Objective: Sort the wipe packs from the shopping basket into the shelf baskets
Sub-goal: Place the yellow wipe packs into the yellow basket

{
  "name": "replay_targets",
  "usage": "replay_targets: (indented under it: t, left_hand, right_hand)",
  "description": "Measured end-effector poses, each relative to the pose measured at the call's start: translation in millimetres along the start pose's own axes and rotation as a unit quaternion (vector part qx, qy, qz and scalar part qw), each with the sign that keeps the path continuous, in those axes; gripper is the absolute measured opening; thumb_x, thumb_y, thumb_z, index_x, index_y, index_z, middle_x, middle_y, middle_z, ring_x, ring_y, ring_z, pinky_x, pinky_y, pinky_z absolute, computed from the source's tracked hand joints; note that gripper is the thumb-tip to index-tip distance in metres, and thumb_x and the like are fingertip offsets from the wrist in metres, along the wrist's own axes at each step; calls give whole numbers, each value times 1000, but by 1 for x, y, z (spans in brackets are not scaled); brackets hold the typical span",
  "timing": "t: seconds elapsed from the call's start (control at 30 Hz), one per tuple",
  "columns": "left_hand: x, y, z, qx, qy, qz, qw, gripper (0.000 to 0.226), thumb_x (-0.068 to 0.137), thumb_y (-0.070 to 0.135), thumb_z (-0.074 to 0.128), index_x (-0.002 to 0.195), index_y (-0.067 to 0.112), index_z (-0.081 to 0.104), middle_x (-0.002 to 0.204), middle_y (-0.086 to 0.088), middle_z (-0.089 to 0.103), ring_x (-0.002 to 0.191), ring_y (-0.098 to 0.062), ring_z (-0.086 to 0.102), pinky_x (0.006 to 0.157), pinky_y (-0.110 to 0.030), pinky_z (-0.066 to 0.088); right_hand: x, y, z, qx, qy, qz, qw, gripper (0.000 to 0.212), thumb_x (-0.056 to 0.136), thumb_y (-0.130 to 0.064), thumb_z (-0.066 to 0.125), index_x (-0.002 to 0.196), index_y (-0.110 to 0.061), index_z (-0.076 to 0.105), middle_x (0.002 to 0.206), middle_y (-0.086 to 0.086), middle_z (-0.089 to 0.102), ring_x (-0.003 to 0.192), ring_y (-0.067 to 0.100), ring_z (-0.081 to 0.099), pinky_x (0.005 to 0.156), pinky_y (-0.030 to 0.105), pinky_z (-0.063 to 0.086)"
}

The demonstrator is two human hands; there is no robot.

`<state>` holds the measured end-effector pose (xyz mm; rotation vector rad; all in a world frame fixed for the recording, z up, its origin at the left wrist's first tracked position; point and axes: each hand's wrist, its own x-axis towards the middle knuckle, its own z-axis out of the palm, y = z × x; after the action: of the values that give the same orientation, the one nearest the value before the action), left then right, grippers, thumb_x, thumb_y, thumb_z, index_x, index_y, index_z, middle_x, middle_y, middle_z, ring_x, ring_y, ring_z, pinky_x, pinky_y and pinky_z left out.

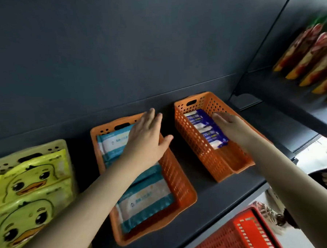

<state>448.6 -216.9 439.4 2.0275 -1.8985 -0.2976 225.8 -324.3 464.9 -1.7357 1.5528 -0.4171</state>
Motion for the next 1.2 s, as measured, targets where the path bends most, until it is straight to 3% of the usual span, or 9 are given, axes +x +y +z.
replay_targets:
  t: [0.17, 0.37, 0.47, 0.57, 0.63, 0.7, 0.83, 1.03, 1.2]
  left_hand:
    - [52, 43, 35, 32, -103, 45, 993, 91, 88, 68, 37, 154, 18, 0, 163, -4, -10, 149, -20, -9, 122, -43, 6]
    - [73, 50, 59, 64, -163, 33, 984, 106, 73, 81, 30, 154, 18, 5, 162, -2, -12, 148, -18, -14, 122, -45, 5]
    - [72, 49, 58, 54, -159, 25, 985, 113, 62, 86, 19, 154, 22, 7, 161, 3, -14, 147, -12, -17, 122, -42, 3]
    - [71, 49, 57, 42, -150, 28, 987, 115, 60, 89, 14, 154, 24, 9, 155, 9, -19, 141, -6, -20, 120, -38, 1]
    - [72, 51, 55, 39, -149, 22, 988, 112, 62, 86, 21, 154, 24, 11, 158, 7, -15, 139, -5, -20, 119, -37, 0]
    - [73, 53, 55, 39, -150, 16, 988, 108, 65, 83, 29, 154, 24, 12, 161, 5, -11, 140, -5, -19, 119, -37, 0]
    - [73, 54, 52, 33, -158, 17, 987, 102, 71, 79, 40, 153, 23, 15, 162, 4, -9, 146, -10, -15, 119, -37, 1]
    - [71, 51, 51, -5, -147, 24, 989, 105, 67, 80, 36, 153, 25, 16, 161, 6, -12, 139, -5, -21, 109, -29, -8]
    - [69, 47, 55, -33, -130, 40, 990, 105, 67, 81, 35, 154, 25, 15, 161, 6, -11, 145, -7, -14, 113, -24, -6]
  right_hand:
    - [56, 46, -25, -75, -94, 151, 981, 57, 97, -58, 34, 142, -24, 43, 141, 9, 51, 128, 31, 48, 107, 48, 34]
    - [78, 74, -15, -175, -169, 35, 969, 32, 97, -36, 51, 123, -19, 56, 116, 5, 65, 99, 19, 64, 90, 37, 52]
    - [77, 77, -9, -192, -146, -7, 970, 34, 94, -30, 59, 125, -18, 56, 120, 4, 63, 98, 18, 60, 82, 31, 50]
    - [75, 73, -11, -165, -147, 2, 975, 33, 95, -34, 56, 124, -20, 55, 116, 1, 64, 78, 6, 56, 66, 20, 47]
    - [66, 68, -18, -95, -137, 50, 985, 34, 94, -43, 53, 121, -23, 53, 106, -2, 66, 75, 5, 60, 62, 21, 50]
    - [49, 65, -25, 99, -136, 179, 969, 41, 91, -47, 57, 121, -20, 50, 101, 0, 68, 82, 13, 69, 70, 30, 57]
    - [31, 69, -25, 426, -169, 362, 812, 39, 91, -32, 61, 122, -10, 52, 104, 16, 73, 96, 33, 71, 100, 48, 48]
    - [34, 56, 12, 477, -114, 390, 779, 30, 96, -19, 54, 124, -10, 53, 108, 13, 71, 96, 26, 70, 93, 43, 52]
    - [38, 41, 21, 547, -77, 373, 746, 27, 97, -12, 48, 123, -6, 54, 112, 12, 66, 86, 21, 66, 62, 35, 54]
